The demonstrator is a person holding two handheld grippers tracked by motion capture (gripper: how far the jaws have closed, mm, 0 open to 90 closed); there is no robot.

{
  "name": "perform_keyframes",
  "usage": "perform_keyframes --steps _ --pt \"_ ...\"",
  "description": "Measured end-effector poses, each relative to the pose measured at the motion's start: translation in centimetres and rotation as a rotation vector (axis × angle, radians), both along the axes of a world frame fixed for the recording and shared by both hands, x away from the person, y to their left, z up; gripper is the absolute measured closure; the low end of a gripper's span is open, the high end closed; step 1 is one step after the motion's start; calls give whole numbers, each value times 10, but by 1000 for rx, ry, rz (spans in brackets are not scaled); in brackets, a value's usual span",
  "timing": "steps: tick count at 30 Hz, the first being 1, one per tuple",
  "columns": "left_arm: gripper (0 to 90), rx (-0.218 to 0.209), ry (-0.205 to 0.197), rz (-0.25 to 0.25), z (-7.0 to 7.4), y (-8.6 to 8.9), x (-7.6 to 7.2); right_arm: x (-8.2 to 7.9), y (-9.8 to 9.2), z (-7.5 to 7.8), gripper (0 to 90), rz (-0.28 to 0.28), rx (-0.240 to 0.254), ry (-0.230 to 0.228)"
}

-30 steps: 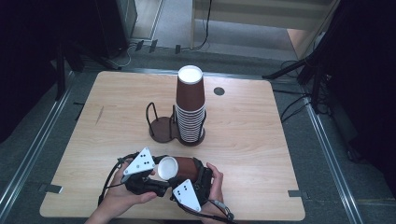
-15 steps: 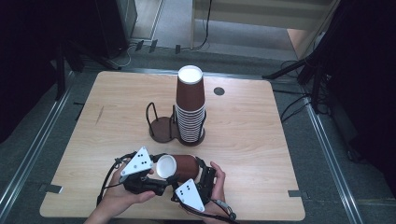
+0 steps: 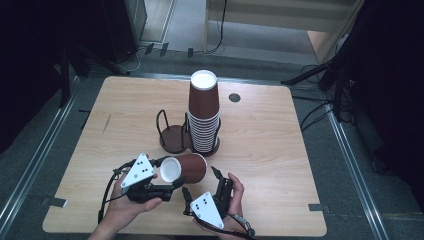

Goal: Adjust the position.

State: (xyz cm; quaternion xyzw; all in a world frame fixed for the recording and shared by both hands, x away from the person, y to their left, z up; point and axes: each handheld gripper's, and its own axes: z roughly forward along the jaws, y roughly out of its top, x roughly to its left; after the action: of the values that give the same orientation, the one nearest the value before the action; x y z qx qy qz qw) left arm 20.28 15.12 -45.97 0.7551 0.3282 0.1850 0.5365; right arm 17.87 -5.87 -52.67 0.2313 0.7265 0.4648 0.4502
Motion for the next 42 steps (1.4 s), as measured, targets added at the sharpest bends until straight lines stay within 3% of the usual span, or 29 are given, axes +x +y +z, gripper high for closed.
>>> perform_keyframes --steps 4,12,18,22,25,26,29,32,35,36,42 --pt "244 -47 -45 30 3 5 -2 -2 -2 6 0 -3 27 -12" --pt "244 -112 -98 60 4 9 -4 -4 -2 16 0 -12 61 -23" --pt "243 -111 -107 94 5 11 -4 -4 -4 20 0 -10 86 -10" --pt "243 -137 -103 102 6 14 -5 -4 -5 22 0 -15 114 3" --pt "243 -191 -101 98 6 16 -4 -3 -7 25 0 -8 147 44" --pt "243 -207 -109 99 6 18 -3 -1 -9 26 3 -10 168 76" --pt "244 -224 -114 102 6 19 -3 0 -13 29 57 -20 202 92" --pt "244 -228 -124 114 6 20 -3 1 -14 30 58 -19 221 111" --pt "244 -237 -130 127 6 22 -3 2 -16 33 33 -16 263 140" --pt "244 -252 -123 125 5 23 -2 2 -17 36 0 -19 295 170" --pt "245 -268 -141 138 4 24 -2 0 -19 42 0 -36 339 188"
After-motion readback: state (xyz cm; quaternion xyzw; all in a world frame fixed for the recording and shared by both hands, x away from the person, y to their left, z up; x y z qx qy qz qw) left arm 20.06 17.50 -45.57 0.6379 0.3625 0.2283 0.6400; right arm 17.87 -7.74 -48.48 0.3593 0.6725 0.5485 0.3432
